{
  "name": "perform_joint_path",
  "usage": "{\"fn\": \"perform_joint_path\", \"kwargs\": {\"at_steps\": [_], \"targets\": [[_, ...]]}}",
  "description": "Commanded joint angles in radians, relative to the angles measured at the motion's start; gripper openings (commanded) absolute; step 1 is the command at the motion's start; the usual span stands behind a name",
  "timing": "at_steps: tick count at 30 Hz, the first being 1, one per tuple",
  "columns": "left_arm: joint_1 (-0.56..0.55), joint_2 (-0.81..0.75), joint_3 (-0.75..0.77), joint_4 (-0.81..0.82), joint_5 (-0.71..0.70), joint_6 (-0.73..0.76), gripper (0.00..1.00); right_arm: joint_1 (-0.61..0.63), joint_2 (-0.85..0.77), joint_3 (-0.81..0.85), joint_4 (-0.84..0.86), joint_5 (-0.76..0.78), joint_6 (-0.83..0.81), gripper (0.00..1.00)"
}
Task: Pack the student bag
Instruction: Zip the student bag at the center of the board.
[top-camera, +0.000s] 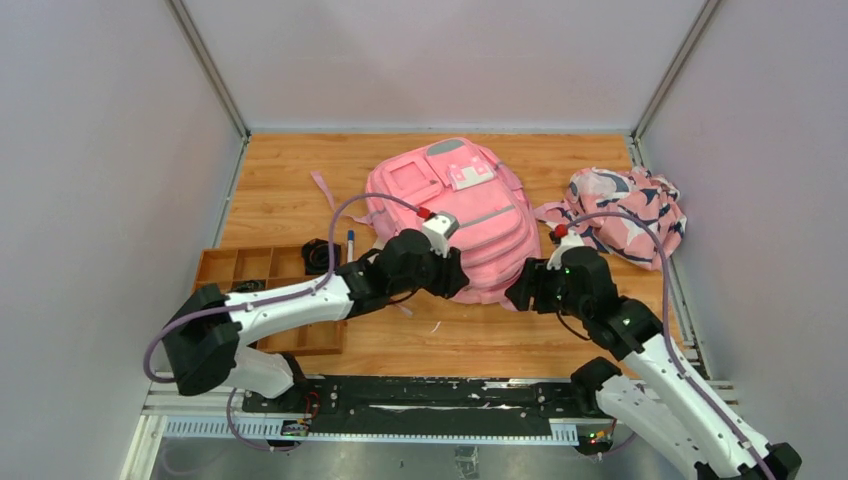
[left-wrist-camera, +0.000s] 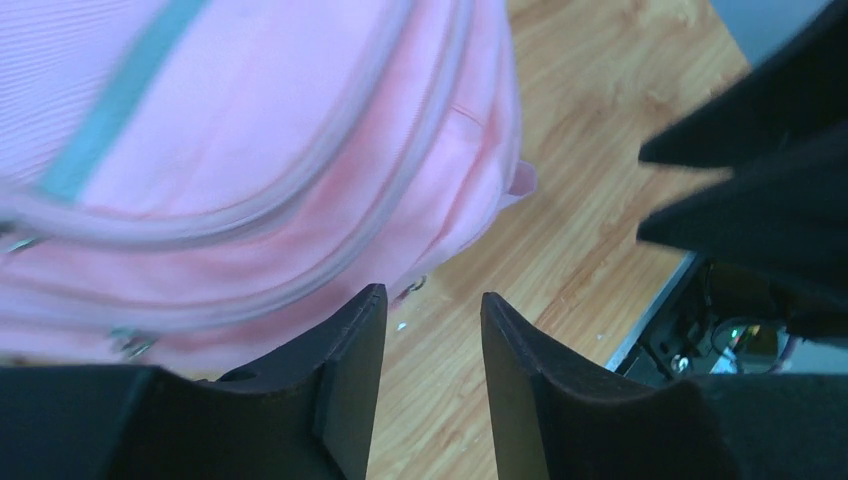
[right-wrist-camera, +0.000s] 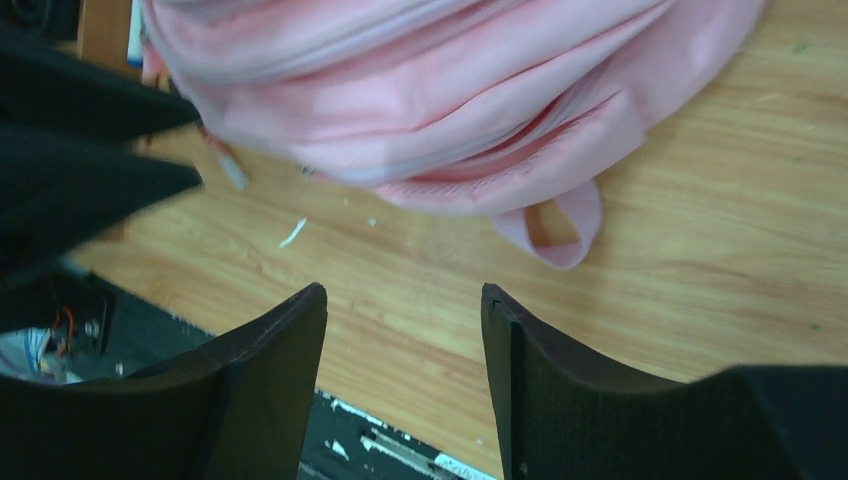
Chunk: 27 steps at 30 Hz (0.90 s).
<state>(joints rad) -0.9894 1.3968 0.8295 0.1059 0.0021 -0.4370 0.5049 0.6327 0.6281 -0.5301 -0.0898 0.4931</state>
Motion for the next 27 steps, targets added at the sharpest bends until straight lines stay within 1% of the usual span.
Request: {"fn": "perform_joint_path", "kwargs": {"at_steps": [1, 4, 6, 9, 13, 15, 18, 24, 27], "targets": [[0.058, -0.117, -0.002, -0.171, -0.118, -0.167, 0.49, 0.169, 0.038, -0.039, 0.027, 0.053, 0.044, 0.63], [0.084, -0.196, -0.058, -0.187, -0.147, -0.266, 0.49, 0.312, 0.127, -0.027, 0.068, 0.168, 0.063, 0.63], [0.086, -0.259, -0.105, -0.206, -0.220, -0.324, 0.51, 0.373, 0.198, -0.007, 0.093, 0.226, 0.092, 0.63], [0.087, -0.351, -0.178, -0.238, -0.330, -0.433, 0.67, 0.422, 0.266, -0.009, 0.157, 0.307, 0.146, 0.64], [0.087, -0.419, -0.228, -0.219, -0.354, -0.517, 0.73, 0.452, 0.343, -0.029, 0.272, 0.371, 0.182, 0.63], [0.086, -0.424, -0.241, -0.195, -0.338, -0.549, 0.75, 0.466, 0.391, -0.019, 0.295, 0.397, 0.187, 0.62], [0.086, -0.393, -0.244, -0.193, -0.333, -0.598, 0.77, 0.480, 0.454, -0.005, 0.343, 0.409, 0.186, 0.60], [0.086, -0.343, -0.242, -0.152, -0.311, -0.618, 0.77, 0.508, 0.540, 0.017, 0.409, 0.477, 0.208, 0.58], [0.087, -0.319, -0.233, -0.143, -0.297, -0.633, 0.77, 0.516, 0.566, 0.019, 0.445, 0.504, 0.230, 0.53]]}}
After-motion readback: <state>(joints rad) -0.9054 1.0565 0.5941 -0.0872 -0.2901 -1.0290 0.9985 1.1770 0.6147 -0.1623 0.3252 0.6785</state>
